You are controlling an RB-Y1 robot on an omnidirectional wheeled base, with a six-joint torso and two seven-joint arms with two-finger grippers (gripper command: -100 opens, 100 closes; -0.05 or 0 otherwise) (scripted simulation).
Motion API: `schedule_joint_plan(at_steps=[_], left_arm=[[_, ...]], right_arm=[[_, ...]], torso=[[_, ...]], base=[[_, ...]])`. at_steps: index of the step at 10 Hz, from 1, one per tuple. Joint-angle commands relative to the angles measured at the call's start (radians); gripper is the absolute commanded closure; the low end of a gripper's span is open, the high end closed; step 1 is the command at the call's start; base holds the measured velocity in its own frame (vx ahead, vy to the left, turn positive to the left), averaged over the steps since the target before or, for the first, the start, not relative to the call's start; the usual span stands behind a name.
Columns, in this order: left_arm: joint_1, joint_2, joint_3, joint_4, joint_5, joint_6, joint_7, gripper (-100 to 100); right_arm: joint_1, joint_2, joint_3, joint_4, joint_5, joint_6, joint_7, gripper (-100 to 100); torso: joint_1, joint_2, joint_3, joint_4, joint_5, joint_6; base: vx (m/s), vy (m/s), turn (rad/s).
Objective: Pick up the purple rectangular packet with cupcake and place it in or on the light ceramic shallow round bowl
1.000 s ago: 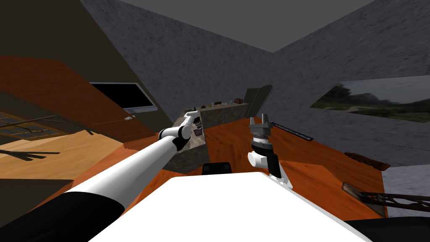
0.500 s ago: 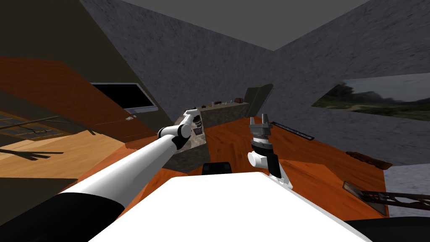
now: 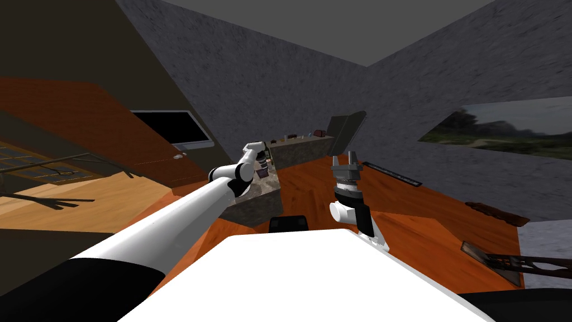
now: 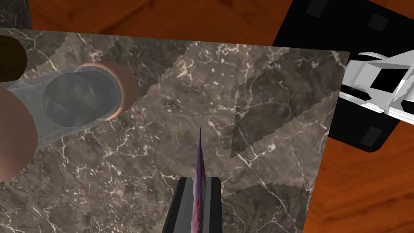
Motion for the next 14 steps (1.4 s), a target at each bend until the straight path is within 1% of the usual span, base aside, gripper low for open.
schedule_joint_plan(at_steps=[1,3,5,6,7,9,10,12,13,14], left_arm=[[-0.029,0.008,0.004,0.016,-0.005,0.027,0.000,100],[-0.060,0.015,0.010,0.017,-0.012,0.055,-0.001,100],[-0.067,0.017,0.012,0.017,-0.014,0.060,-0.001,100],[-0.101,0.025,0.019,0.017,-0.021,0.075,0.000,100],[-0.101,0.025,0.019,0.017,-0.021,0.075,0.000,100],[-0.130,0.031,0.025,0.015,-0.026,0.082,0.001,100],[-0.153,0.036,0.031,0.014,-0.030,0.087,0.003,100],[-0.153,0.036,0.031,0.014,-0.030,0.087,0.003,100],[-0.177,0.042,0.036,0.012,-0.034,0.093,0.004,100],[-0.177,0.042,0.036,0.012,-0.034,0.093,0.004,100]], right_arm=[[0.000,0.000,0.000,0.000,0.000,0.000,0.000,0],[0.000,0.000,0.000,0.000,0.000,0.000,0.000,0],[0.000,0.000,0.000,0.000,0.000,0.000,0.000,0],[0.000,0.000,0.000,0.000,0.000,0.000,0.000,0],[0.000,0.000,0.000,0.000,0.000,0.000,0.000,0],[0.000,0.000,0.000,0.000,0.000,0.000,0.000,0],[0.000,0.000,0.000,0.000,0.000,0.000,0.000,0],[0.000,0.000,0.000,0.000,0.000,0.000,0.000,0],[0.000,0.000,0.000,0.000,0.000,0.000,0.000,0],[0.000,0.000,0.000,0.000,0.000,0.000,0.000,0]], torso=[[0.000,0.000,0.000,0.000,0.000,0.000],[0.004,0.001,0.000,0.000,0.001,-0.001],[0.003,0.000,0.000,-0.001,0.001,0.000],[-0.002,-0.001,-0.001,-0.001,0.000,0.000],[-0.001,0.000,0.000,0.000,0.000,0.000],[0.002,0.000,-0.001,-0.001,0.001,-0.001],[0.002,-0.001,-0.001,-0.001,0.001,-0.001],[0.001,-0.001,-0.001,-0.001,0.001,-0.001],[-0.003,-0.002,-0.001,-0.001,0.000,0.000],[-0.002,-0.001,-0.001,0.000,0.000,0.000]], base=[[-0.048,0.146,0.009],[-0.044,0.162,0.017],[-0.034,0.095,0.009],[-0.053,0.096,0.027],[-0.033,0.108,-0.006],[-0.030,0.114,0.020],[-0.032,0.130,0.017],[-0.019,0.064,0.002],[-0.024,0.060,0.025],[-0.023,0.064,-0.002]])
